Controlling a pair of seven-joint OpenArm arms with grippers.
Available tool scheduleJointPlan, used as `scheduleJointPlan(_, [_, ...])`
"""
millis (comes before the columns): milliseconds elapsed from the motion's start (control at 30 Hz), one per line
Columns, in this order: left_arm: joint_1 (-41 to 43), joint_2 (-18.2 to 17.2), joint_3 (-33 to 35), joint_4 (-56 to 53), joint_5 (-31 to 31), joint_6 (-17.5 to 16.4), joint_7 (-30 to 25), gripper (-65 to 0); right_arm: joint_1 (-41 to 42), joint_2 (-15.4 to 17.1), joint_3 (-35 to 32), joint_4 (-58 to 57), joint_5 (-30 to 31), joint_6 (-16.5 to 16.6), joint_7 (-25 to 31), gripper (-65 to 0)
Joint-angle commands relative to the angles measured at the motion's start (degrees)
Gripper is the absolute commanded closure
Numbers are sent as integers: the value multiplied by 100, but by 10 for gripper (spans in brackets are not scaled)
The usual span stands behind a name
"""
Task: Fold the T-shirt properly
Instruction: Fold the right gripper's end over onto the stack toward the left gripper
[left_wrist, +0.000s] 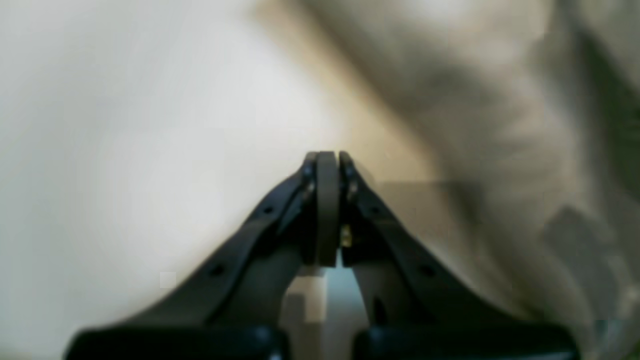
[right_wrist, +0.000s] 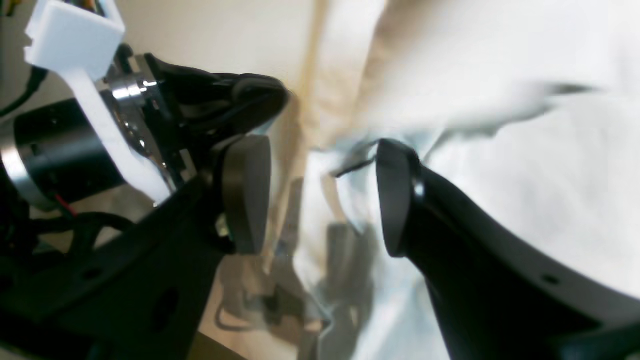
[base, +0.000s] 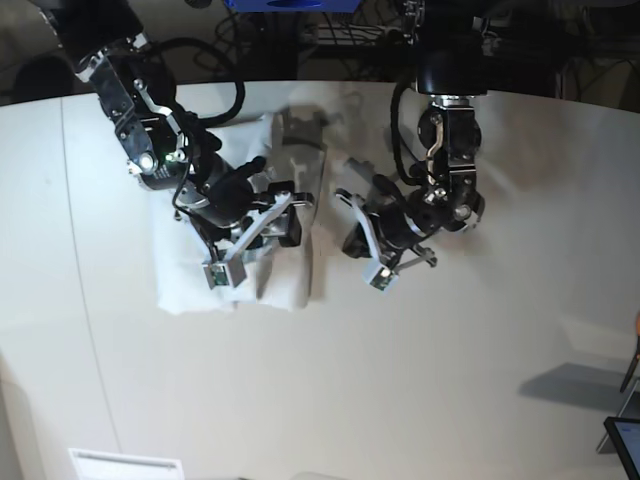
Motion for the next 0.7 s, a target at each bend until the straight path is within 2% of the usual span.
scheduleJointPlan(0, [-42,-72,-110,190,53,49,61,0,162,-114,21,79,9,160,114,-326])
scheduleJointPlan(67, [-33,-204,-189,348,45,49,70,0,180,-229,21,52,-8,274,97,-326])
scheduleJointPlan(167, [72,-397,-277,568,45,49,70,0,233,-281,21,70,-8,274,88,-325])
scheduleJointPlan(300, [327,-678,-286,1034,36,49,70,0,268,-106,56,140,-8,274,132,-322])
scheduleJointPlan(400, [574,-881,-286,1385,36,49,70,0,268,18,65,167,-8,274,369,-241])
scheduleJointPlan(533, [916,-1083,-286,1807,71,49,70,0,233,229,65,167,1,274,668,-23])
scheduleJointPlan(600, [1110,-1179,-286,2010,62,49,70,0,127,299,73,167,1,187,659,-17])
scheduleJointPlan(667, [1294,-1267,-286,2229,45,49,70,0,-58,352,73,167,18,-148,659,-19])
